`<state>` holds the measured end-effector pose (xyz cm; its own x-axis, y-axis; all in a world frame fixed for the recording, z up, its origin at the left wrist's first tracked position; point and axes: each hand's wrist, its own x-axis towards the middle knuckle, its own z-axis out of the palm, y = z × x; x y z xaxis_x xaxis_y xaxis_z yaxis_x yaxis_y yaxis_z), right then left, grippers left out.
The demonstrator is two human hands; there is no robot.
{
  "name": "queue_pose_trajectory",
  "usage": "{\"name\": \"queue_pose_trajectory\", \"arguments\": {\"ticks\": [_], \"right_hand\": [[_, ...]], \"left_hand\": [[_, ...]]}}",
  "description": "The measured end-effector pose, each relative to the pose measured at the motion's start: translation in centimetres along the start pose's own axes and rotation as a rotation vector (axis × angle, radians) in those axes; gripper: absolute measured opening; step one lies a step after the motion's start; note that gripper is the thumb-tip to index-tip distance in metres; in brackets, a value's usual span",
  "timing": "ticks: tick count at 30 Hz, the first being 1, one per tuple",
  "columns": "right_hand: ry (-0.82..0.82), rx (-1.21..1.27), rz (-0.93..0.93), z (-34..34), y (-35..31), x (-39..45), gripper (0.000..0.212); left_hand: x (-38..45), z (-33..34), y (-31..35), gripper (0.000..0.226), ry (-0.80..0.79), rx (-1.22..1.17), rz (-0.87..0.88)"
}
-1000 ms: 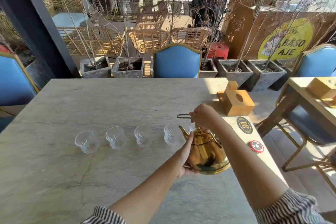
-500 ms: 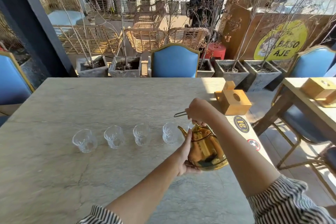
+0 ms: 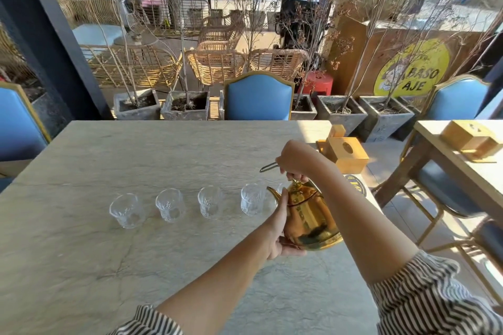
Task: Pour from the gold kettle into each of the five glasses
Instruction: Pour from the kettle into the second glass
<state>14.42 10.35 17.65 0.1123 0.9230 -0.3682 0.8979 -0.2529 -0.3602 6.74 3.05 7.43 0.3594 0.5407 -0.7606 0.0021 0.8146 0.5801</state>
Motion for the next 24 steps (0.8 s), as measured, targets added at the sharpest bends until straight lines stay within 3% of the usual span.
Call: {"name": "queue_pose_trajectory", "arguments": {"ticks": [7, 17, 20, 24], "right_hand": [[-0.009, -0.027, -0.024, -1.3, -0.6, -1.0, 0.029], [0.029, -0.001, 0.010, -0.9, -0.3, -0.5, 0.034], [0.050, 0.017, 0.018, 0.1, 0.3, -0.3, 0.033], [0.081, 0.046, 0.030, 2.1, 1.7, 0.1, 0.030]], "left_hand": [[-0.9, 0.5, 0.5, 0.099, -0.004, -0.014, 0.017], [-0.4, 0.1, 0.4, 0.091, -0.044, 0.018, 0.012], [0.3, -0.3, -0.2, 0.096, -0.022, 0.018, 0.000], [1.5, -1.2, -0.7, 0.086, 0.029, 0.043, -0.004]]}}
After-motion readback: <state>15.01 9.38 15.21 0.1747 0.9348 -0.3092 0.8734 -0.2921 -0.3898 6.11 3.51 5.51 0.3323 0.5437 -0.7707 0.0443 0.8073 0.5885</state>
